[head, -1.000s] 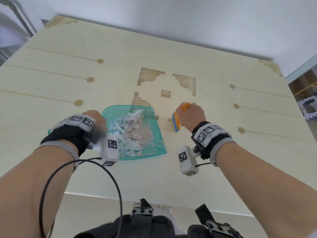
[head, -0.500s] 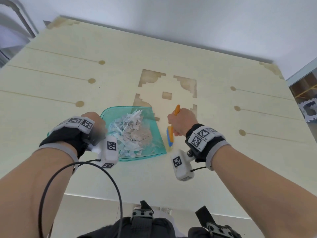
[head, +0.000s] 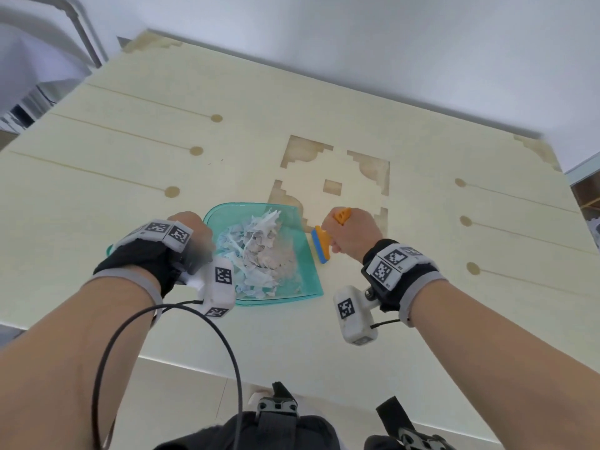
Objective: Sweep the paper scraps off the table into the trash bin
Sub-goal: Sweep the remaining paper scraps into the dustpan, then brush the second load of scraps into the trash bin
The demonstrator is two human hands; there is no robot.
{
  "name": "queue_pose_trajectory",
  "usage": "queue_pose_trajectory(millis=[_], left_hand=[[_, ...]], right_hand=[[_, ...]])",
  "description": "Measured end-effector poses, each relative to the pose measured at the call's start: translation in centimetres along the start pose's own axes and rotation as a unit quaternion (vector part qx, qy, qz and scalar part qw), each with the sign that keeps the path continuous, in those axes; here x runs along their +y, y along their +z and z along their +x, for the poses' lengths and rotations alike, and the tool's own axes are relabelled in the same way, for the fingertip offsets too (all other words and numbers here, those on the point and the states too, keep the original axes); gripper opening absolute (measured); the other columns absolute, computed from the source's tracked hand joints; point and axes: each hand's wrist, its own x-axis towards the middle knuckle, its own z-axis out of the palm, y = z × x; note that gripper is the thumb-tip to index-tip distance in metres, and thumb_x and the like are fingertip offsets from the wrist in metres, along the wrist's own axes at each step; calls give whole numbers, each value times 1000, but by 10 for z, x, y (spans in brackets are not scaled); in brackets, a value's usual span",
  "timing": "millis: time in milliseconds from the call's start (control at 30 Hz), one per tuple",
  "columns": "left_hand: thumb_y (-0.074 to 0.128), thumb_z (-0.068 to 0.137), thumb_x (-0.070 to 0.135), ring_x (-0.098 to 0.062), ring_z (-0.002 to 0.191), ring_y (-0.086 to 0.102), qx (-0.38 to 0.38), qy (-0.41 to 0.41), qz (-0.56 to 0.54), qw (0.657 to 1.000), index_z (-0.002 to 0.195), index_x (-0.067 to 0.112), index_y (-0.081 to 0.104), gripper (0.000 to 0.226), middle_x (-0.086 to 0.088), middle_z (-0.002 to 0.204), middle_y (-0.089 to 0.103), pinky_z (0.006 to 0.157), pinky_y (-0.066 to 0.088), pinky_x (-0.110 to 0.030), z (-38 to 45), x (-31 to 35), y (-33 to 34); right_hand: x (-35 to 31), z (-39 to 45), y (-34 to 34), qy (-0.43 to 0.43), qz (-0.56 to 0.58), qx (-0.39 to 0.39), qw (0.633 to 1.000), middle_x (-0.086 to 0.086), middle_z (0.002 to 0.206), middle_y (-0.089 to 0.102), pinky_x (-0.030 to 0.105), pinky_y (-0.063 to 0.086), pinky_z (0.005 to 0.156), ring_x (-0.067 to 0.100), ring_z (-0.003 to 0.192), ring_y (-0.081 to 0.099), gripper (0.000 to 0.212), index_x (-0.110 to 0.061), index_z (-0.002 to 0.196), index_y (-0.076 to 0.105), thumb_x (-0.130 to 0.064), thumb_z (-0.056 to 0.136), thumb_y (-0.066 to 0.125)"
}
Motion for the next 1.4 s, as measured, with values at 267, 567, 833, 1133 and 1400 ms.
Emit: queue_pose_trajectory(millis=[267, 567, 833, 1133, 1400], left_hand=[[64, 84, 16, -16, 55, 40, -11, -50, -133, 990, 58, 8, 41, 36, -3, 63, 43, 54, 31, -23, -2, -19, 10], [63, 85, 18, -19, 64, 46, 13, -77, -201, 976, 64, 6, 47, 29, -5, 70, 49, 62, 35, -26, -14, -58, 16], [62, 88, 20, -23, 76, 50, 28, -128, -255, 958, 77, 2, 53, 23, -8, 81, 52, 71, 39, -27, -32, -123, 23], [62, 87, 17, -20, 66, 47, 59, -159, -305, 937, 74, 4, 51, 21, -6, 75, 50, 67, 39, -24, -38, -256, 23], [64, 86, 23, -21, 67, 51, 88, -214, -308, 923, 69, 4, 50, 28, -6, 71, 51, 61, 41, -25, -42, -393, 24]], right_hand=[[-14, 20, -21, -13, 173, 118, 978, -2, 44, 57, 33, 51, 55, 16, 43, 55, 22, -21, 62, 62, -24, 82, 53], [-55, 27, -9, -52, 275, 90, 956, 14, 55, 61, 19, 43, 41, 20, 43, 53, 15, -12, 68, 63, -16, 80, 56], [-117, 22, 40, -74, 309, 21, 948, 10, 50, 61, 19, 43, 40, 18, 38, 53, 14, -5, 76, 66, -14, 79, 56], [-229, -8, 141, -115, 329, -86, 933, 17, 61, 62, 23, 48, 45, 18, 41, 57, 9, -5, 87, 56, -14, 88, 55], [-323, -27, 235, -106, 374, -114, 914, 9, 55, 65, 22, 50, 46, 17, 43, 59, 14, -8, 80, 58, -18, 89, 57]])
